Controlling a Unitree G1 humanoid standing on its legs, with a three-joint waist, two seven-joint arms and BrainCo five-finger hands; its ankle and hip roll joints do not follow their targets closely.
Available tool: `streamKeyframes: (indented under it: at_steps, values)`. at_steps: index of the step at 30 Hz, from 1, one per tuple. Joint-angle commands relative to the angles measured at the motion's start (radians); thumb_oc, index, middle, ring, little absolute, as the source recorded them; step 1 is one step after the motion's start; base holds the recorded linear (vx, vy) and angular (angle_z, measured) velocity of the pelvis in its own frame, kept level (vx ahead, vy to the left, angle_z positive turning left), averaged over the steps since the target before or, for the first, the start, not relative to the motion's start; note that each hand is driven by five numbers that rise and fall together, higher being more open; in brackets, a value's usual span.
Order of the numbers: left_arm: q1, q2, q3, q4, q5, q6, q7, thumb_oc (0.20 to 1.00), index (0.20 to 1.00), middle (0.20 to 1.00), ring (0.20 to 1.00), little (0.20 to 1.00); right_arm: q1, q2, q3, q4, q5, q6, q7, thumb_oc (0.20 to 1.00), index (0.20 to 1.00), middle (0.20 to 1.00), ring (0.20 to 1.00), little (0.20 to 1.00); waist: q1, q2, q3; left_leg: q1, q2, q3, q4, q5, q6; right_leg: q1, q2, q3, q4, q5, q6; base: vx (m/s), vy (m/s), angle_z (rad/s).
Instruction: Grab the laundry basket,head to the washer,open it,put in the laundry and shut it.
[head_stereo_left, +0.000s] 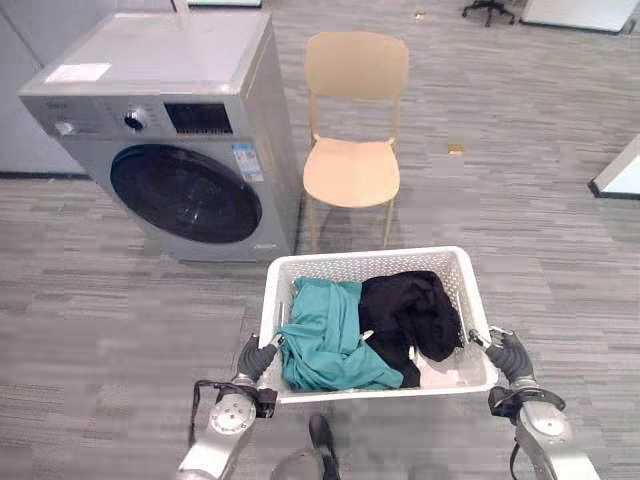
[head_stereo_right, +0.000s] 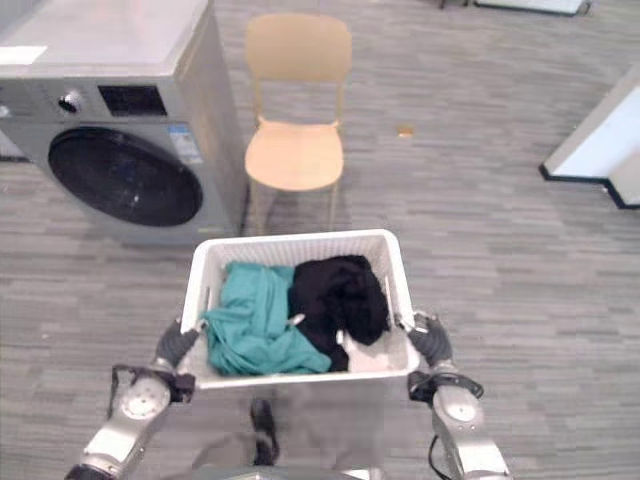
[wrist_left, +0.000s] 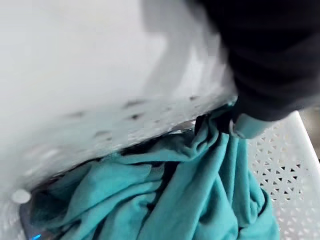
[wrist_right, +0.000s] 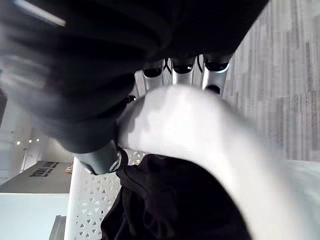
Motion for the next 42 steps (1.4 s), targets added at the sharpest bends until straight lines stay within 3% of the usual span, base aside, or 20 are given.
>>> streamKeyframes:
  at_steps: [1, 3, 6, 8, 9, 10, 14, 16, 17, 18, 20, 23, 24, 27, 29, 31, 35, 36, 38, 42]
  values:
    - [-0.015, -0.033, 0.005, -0.110, 0.002, -0.107, -0.001, 0.200, 0.200, 0.200, 0.200, 0.200, -0.076, -0.014, 0.006, -0.057, 0.004, -0.087, 0.053, 0.200, 0.200, 0.200, 0.200, 0.200, -0.010, 0.038, -0.048, -0.002, 0.076, -0.002, 0.035, -0.058, -0.117, -0.053, 0.091, -0.021, -0.211, 0.084, 0.036, 0.27, 0.100, -0.14]
    - [-0.018, -0.031, 0.017, -0.113, -0.002, -0.108, 0.004, 0.200, 0.200, 0.200, 0.200, 0.200, -0.090, -0.014, 0.013, -0.048, 0.006, -0.083, 0.052, 0.200, 0.200, 0.200, 0.200, 0.200, -0.023, 0.045, -0.043, 0.041, 0.064, 0.003, 0.019, -0.088, -0.117, -0.082, 0.087, -0.081, -0.306, 0.040, 0.023, 0.27, 0.037, -0.01]
    - [-0.021, -0.037, 0.020, -0.107, -0.003, -0.110, 0.001, 0.200, 0.200, 0.200, 0.200, 0.200, -0.101, -0.017, 0.018, -0.040, 0.008, -0.081, 0.051, 0.200, 0.200, 0.200, 0.200, 0.200, -0.041, 0.045, -0.040, 0.097, 0.058, 0.013, 0.003, -0.119, -0.123, -0.140, 0.089, -0.133, -0.486, 0.083, 0.029, 0.25, -0.040, 0.06]
    - [-0.021, -0.037, 0.020, -0.106, -0.003, -0.110, 0.001, 0.200, 0.200, 0.200, 0.200, 0.200, -0.101, -0.018, 0.019, -0.040, 0.008, -0.081, 0.051, 0.200, 0.200, 0.200, 0.200, 0.200, -0.042, 0.046, -0.039, 0.100, 0.060, 0.012, 0.002, -0.120, -0.124, -0.135, 0.091, -0.135, -0.493, 0.086, 0.029, 0.18, -0.022, 0.20]
    - [-0.021, -0.042, 0.024, -0.101, 0.002, -0.112, 0.001, 0.200, 0.200, 0.200, 0.200, 0.200, -0.101, -0.016, 0.017, -0.036, 0.011, -0.082, 0.051, 0.200, 0.200, 0.200, 0.200, 0.200, -0.051, 0.048, -0.039, 0.136, 0.054, 0.000, -0.006, -0.150, -0.132, -0.163, 0.098, -0.134, -0.582, 0.109, 0.050, 0.45, -0.161, 0.29]
    - [-0.030, -0.055, 0.035, -0.091, 0.002, -0.120, 0.009, 0.200, 0.200, 0.200, 0.200, 0.200, -0.098, -0.013, 0.017, -0.035, 0.016, -0.086, 0.056, 0.200, 0.200, 0.200, 0.200, 0.200, -0.060, 0.038, -0.023, 0.168, 0.047, 0.007, 0.005, -0.167, -0.140, -0.201, 0.088, -0.189, -0.642, 0.162, 0.057, 0.59, -0.231, 0.16]
    - [-0.017, -0.072, 0.017, -0.083, 0.008, -0.128, -0.003, 0.200, 0.200, 0.200, 0.200, 0.200, -0.068, -0.011, 0.001, -0.036, 0.028, -0.095, 0.060, 0.200, 0.200, 0.200, 0.200, 0.200, -0.069, 0.032, -0.050, 0.196, 0.045, -0.038, 0.094, -0.241, -0.149, -0.152, 0.088, -0.144, -0.641, 0.183, 0.032, 0.34, -0.190, -0.03]
    - [-0.018, -0.080, 0.014, -0.081, -0.004, -0.127, -0.005, 0.200, 0.200, 0.200, 0.200, 0.200, -0.062, -0.026, -0.014, -0.036, 0.030, -0.098, 0.053, 0.200, 0.200, 0.200, 0.200, 0.200, -0.072, 0.036, -0.054, 0.159, 0.090, -0.045, 0.252, -0.199, -0.186, -0.114, 0.099, -0.139, -0.643, 0.177, 0.005, 0.23, -0.203, -0.03]
    - [-0.018, -0.080, 0.014, -0.081, -0.004, -0.127, -0.005, 0.200, 0.200, 0.200, 0.200, 0.200, -0.062, -0.026, -0.014, -0.036, 0.030, -0.098, 0.053, 0.200, 0.200, 0.200, 0.200, 0.200, -0.072, 0.035, -0.055, 0.158, 0.090, -0.046, 0.253, -0.199, -0.186, -0.114, 0.099, -0.139, -0.643, 0.177, 0.005, 0.23, -0.241, 0.15]
    - [-0.022, -0.079, 0.004, -0.080, -0.016, -0.123, -0.008, 0.200, 0.200, 0.200, 0.200, 0.200, -0.064, -0.042, -0.024, -0.040, 0.042, -0.100, 0.041, 0.200, 0.200, 0.200, 0.200, 0.200, -0.065, 0.035, -0.042, 0.092, 0.137, -0.054, 0.437, -0.118, -0.221, -0.051, 0.115, -0.142, -0.665, 0.152, -0.029, 0.22, -0.208, 0.20]
    - [-0.023, -0.082, 0.000, -0.073, -0.022, -0.118, -0.010, 0.200, 0.200, 0.200, 0.200, 0.200, -0.058, -0.053, -0.037, -0.044, 0.046, -0.092, 0.035, 0.200, 0.200, 0.200, 0.200, 0.200, -0.058, 0.024, -0.039, 0.041, 0.148, -0.057, 0.484, -0.082, -0.218, -0.006, 0.119, -0.147, -0.686, 0.130, -0.052, 0.26, -0.177, 0.25]
    - [-0.021, -0.089, -0.004, -0.060, -0.015, -0.110, -0.011, 0.200, 0.200, 0.200, 0.200, 0.200, -0.053, -0.061, -0.037, -0.037, 0.039, -0.082, 0.033, 0.200, 0.200, 0.200, 0.200, 0.200, -0.037, 0.012, -0.036, -0.025, 0.118, -0.067, 0.383, -0.145, -0.184, 0.043, 0.117, -0.139, -0.699, 0.100, -0.046, 0.26, -0.037, -0.06]
    - [-0.018, -0.090, -0.005, -0.057, -0.012, -0.108, -0.013, 0.200, 0.200, 0.200, 0.200, 0.200, -0.047, -0.063, -0.039, -0.035, 0.036, -0.081, 0.032, 0.200, 0.200, 0.200, 0.200, 0.200, -0.033, 0.013, -0.037, -0.038, 0.109, -0.069, 0.337, -0.143, -0.181, 0.054, 0.117, -0.137, -0.699, 0.092, -0.043, 0.25, 0.014, 0.01]
    - [-0.011, -0.092, -0.002, -0.058, -0.002, -0.103, -0.010, 0.200, 0.200, 0.200, 0.200, 0.200, -0.046, -0.064, -0.035, -0.023, 0.027, -0.077, 0.026, 0.200, 0.200, 0.200, 0.200, 0.200, -0.012, 0.033, -0.032, -0.093, 0.084, -0.111, 0.130, -0.028, -0.197, 0.092, 0.146, -0.114, -0.697, 0.060, -0.044, 0.28, 0.029, -0.11]
    - [-0.014, -0.091, 0.000, -0.062, -0.001, -0.104, -0.005, 0.200, 0.200, 0.200, 0.200, 0.200, -0.057, -0.063, -0.027, -0.014, 0.024, -0.080, 0.021, 0.200, 0.200, 0.200, 0.200, 0.200, 0.002, 0.041, -0.023, -0.128, 0.077, -0.154, 0.079, 0.009, -0.208, 0.114, 0.164, -0.091, -0.685, 0.041, -0.049, 0.34, 0.041, -0.40]
    - [-0.010, -0.088, -0.004, -0.066, 0.007, -0.105, -0.016, 0.200, 0.200, 0.200, 0.200, 0.200, -0.056, -0.054, -0.022, -0.009, 0.018, -0.081, 0.030, 0.200, 0.200, 0.200, 0.200, 0.200, 0.001, 0.047, -0.036, -0.101, 0.085, -0.130, 0.036, 0.018, -0.202, 0.150, 0.174, -0.067, -0.674, 0.005, -0.048, 0.45, 0.109, -0.79]
    - [-0.010, -0.081, -0.009, -0.067, 0.009, -0.105, -0.015, 0.200, 0.200, 0.200, 0.200, 0.200, -0.064, -0.049, -0.006, -0.008, 0.005, -0.076, 0.036, 0.200, 0.200, 0.200, 0.200, 0.200, 0.002, 0.041, -0.058, -0.078, 0.071, -0.111, 0.055, -0.010, -0.179, 0.159, 0.155, -0.035, -0.621, -0.025, -0.037, 0.31, 0.141, -0.64]
    - [-0.012, -0.076, -0.011, -0.062, 0.013, -0.106, -0.010, 0.200, 0.200, 0.200, 0.200, 0.200, -0.076, -0.039, 0.012, -0.001, -0.003, -0.075, 0.045, 0.200, 0.200, 0.200, 0.200, 0.200, 0.004, 0.035, -0.067, -0.053, 0.054, -0.087, 0.068, -0.049, -0.151, 0.146, 0.136, -0.017, -0.545, -0.044, -0.022, 0.26, 0.175, -0.63]
    - [-0.025, -0.059, -0.004, -0.057, 0.019, -0.106, 0.001, 0.200, 0.200, 0.200, 0.200, 0.200, -0.102, -0.030, 0.032, 0.012, -0.018, -0.071, 0.053, 0.200, 0.200, 0.200, 0.200, 0.200, 0.000, 0.033, -0.059, -0.023, 0.044, -0.061, 0.072, -0.084, -0.123, 0.066, 0.121, 0.010, -0.400, -0.015, 0.014, 0.24, 0.188, -0.67]
    - [-0.038, -0.050, 0.001, -0.046, 0.021, -0.109, 0.014, 0.200, 0.200, 0.200, 0.200, 0.200, -0.121, -0.027, 0.051, 0.021, -0.042, -0.069, 0.056, 0.200, 0.200, 0.200, 0.200, 0.200, -0.002, 0.042, -0.057, 0.011, 0.041, -0.042, 0.058, -0.102, -0.112, -0.025, 0.121, 0.010, -0.358, 0.024, 0.022, 0.13, 0.060, -0.44]
